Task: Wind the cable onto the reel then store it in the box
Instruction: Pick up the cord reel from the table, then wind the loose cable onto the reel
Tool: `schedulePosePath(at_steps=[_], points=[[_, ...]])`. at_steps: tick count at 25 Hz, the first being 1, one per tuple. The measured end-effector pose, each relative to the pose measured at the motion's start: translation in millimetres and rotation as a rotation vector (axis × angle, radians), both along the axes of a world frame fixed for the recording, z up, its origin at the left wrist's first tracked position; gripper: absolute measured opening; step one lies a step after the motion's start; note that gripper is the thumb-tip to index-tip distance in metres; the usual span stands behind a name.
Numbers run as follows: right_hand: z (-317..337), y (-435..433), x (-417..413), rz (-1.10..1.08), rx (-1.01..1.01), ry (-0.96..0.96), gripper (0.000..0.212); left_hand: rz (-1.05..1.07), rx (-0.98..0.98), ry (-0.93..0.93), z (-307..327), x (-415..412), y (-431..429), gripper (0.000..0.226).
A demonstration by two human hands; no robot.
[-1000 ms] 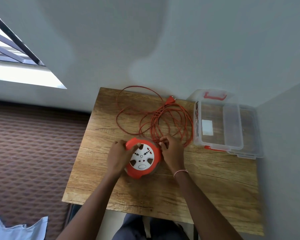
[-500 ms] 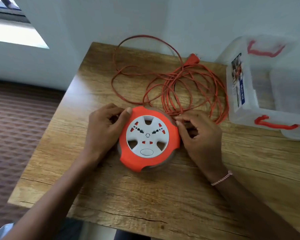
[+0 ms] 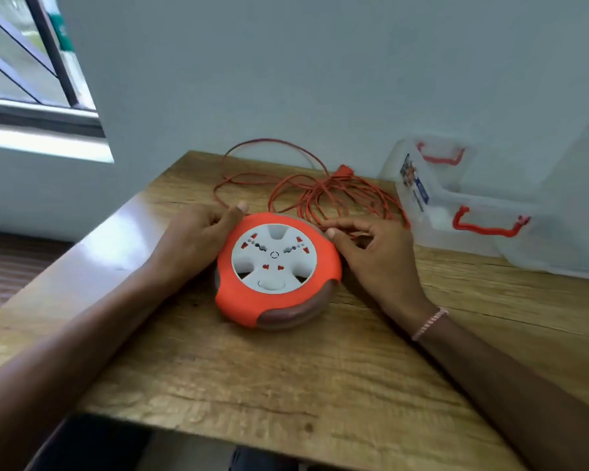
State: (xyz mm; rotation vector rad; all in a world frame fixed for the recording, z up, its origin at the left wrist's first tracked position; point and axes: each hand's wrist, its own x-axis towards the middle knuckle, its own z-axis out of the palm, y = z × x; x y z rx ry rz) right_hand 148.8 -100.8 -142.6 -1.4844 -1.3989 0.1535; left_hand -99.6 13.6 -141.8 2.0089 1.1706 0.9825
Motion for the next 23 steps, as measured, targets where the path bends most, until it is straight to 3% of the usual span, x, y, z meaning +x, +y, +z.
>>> schedulePosePath(at_steps=[3, 7, 12, 16, 18, 23], points=[[6, -11, -4, 0.024, -0.015, 0.076, 0.012, -0.074, -0.069, -0.123, 7, 1, -19, 0.050], [15, -36, 2, 0.301, -0.143, 0.303, 0.026, -0.075, 0.016, -0.271, 17, 9, -51, 0.024], [24, -53, 20, 0.354, -0.124, 0.423, 0.032, 0.015, 0.114, -0.333, 41, 39, -60, 0.049], [48, -42, 32, 0.230, -0.048, 0.453, 0.055, -0.067, -0.086, -0.585, 60, 65, -36, 0.046], [55, -32, 34, 0.198, -0.006, 0.507, 0.051, -0.144, -0.162, -0.706, 62, 68, -26, 0.048], [36, -10, 26, 0.317, 0.064, 0.959, 0.060, -0.223, -0.106, -0.711, 28, 78, -27, 0.044]])
